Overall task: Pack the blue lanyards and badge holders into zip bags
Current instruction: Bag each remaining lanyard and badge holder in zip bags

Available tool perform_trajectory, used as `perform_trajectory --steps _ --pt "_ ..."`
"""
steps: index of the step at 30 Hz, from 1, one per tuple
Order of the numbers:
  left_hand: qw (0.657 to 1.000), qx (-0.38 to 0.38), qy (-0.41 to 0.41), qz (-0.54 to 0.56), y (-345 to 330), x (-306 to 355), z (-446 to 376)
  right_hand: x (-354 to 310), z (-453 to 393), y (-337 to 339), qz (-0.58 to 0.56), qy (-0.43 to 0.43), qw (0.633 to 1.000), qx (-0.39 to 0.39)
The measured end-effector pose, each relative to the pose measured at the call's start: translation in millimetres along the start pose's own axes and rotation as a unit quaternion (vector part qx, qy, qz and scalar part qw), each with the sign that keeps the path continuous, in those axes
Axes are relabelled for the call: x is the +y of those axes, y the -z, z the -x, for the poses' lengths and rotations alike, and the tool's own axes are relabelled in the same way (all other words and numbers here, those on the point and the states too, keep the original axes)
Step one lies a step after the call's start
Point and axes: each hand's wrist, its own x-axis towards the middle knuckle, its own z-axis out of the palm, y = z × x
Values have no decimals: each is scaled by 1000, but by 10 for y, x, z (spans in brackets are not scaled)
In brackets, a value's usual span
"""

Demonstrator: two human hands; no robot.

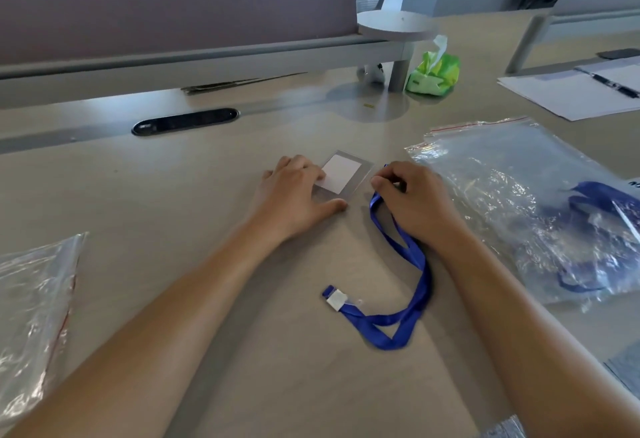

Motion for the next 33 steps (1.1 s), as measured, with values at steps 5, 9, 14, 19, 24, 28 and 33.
perform_trajectory --steps 5,9,14,19,24,28,33 --pt "1000 0 -12 3 57 -21 0 7 11 8 -28 -19 999 19" --pt "1000 11 -10 22 169 15 58 31 3 26 -36 -38 996 75" --pt "987 154 -27 39 198 19 97 15 1 19 99 -78 989 74" --pt "975 222 -20 16 225 4 78 32 -79 -51 162 -92 981 47" --pt "975 219 -16 28 246 -13 90 57 -76 -40 130 -87 986 57" --pt "975 205 -17 84 235 -33 85 45 -47 -17 80 -69 993 60" --pt "959 150 14 241 295 -67 45 36 -51 -11 -76 -82 988 107"
